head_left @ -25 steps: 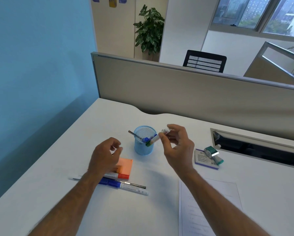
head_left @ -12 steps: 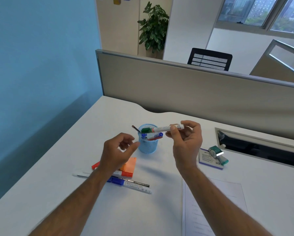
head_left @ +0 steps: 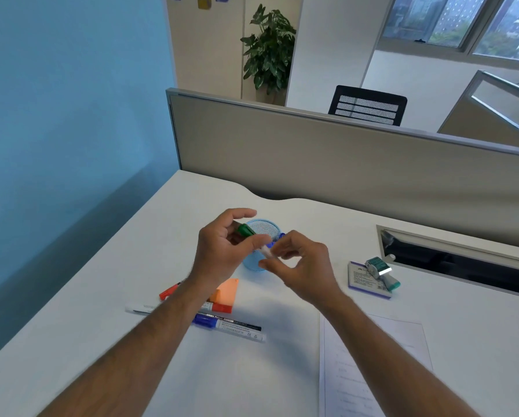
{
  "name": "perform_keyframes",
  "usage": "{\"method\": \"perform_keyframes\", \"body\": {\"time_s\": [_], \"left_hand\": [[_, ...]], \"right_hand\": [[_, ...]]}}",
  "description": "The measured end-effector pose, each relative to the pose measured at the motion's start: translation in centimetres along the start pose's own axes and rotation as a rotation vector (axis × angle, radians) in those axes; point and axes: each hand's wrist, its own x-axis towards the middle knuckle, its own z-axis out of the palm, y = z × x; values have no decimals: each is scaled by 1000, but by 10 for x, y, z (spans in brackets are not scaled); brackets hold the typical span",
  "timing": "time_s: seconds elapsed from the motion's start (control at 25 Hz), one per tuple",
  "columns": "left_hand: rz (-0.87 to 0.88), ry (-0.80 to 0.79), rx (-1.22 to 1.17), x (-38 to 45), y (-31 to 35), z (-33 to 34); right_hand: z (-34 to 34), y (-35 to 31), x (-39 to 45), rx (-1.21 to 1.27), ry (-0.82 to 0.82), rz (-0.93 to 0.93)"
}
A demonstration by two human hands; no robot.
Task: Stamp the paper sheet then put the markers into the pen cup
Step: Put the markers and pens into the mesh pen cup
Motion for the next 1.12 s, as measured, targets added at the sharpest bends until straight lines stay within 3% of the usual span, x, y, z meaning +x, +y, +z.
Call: {"method": "perform_keyframes", "body": {"time_s": [0.12, 0.24, 0.36, 0.44, 0.52, 0.64, 0.76, 0.92, 1.12], "left_hand": [[42, -72, 54, -7, 0, 0], [20, 13, 1, -10, -11, -16], [-182, 102, 385, -4, -41, -47], [-369, -15, 699, -4, -61, -69], [-505, -198, 864, -8, -75, -80], [-500, -306, 1026, -10, -85, -80], [-483, -291, 1027, -9, -85, -77], [-424, -246, 1047, -5, -83, -79], [-428, -88, 801, 5, -63, -76]], "right_hand": [[10, -3, -4, -142, -17, -88], [11, -4, -3, -58, 106, -62], [9, -1, 2, -25, 183, -105], [10, 1, 5, -32, 205, -145], [14, 4, 6, -69, 192, -175], [22, 9, 8, -142, 141, -187], [29, 15, 12, -266, 90, -210], [33, 26, 15, -505, 145, -278], [40, 32, 11, -762, 16, -172]]}}
